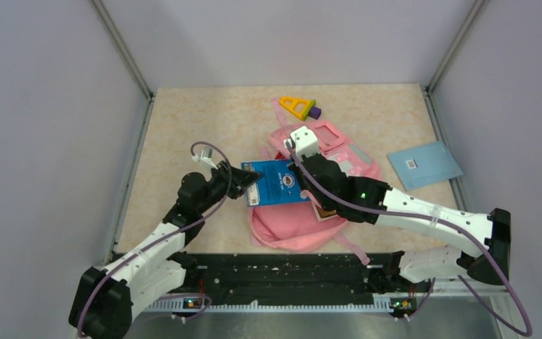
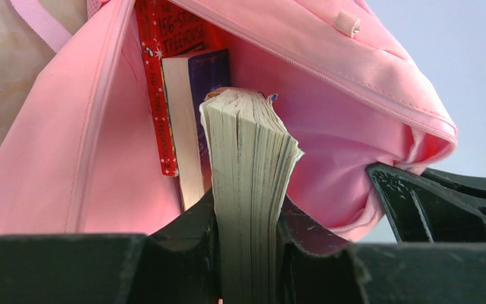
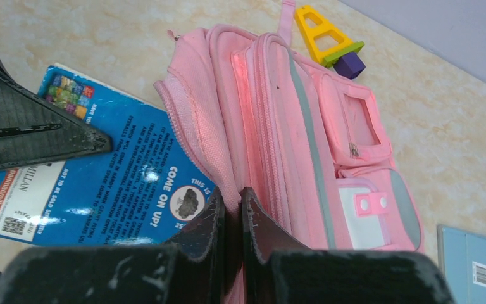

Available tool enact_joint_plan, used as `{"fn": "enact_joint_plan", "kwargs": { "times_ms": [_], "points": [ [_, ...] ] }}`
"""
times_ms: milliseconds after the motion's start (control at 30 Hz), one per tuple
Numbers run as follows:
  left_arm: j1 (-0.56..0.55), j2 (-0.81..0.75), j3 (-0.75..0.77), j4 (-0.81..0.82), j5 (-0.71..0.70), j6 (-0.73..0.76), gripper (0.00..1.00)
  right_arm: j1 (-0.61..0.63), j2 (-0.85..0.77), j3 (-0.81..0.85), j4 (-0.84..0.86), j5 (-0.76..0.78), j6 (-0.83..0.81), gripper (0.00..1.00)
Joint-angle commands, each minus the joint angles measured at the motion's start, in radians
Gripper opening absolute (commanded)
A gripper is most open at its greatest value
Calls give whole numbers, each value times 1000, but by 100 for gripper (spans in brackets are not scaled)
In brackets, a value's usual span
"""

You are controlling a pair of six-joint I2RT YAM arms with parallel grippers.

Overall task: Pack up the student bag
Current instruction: Place the book in the student bag.

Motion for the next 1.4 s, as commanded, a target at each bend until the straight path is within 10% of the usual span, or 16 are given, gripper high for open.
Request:
{"fn": "enact_joint_plan", "kwargs": {
  "times_ms": [0,600,900,1367],
  "points": [
    [-46,65,64,200,-67,-23,0,3,-41,87,197,1,17,0],
    [-372,652,362,413,-407,114,0,4,-44,79,186,16,-18,0],
    [-379,627,436,37,-484,439,86,3,-81,47,153,78,-45,0],
    [-321,230,306,-510,-695,838,96,3,-82,28,167,65,-52,0]
  ]
}}
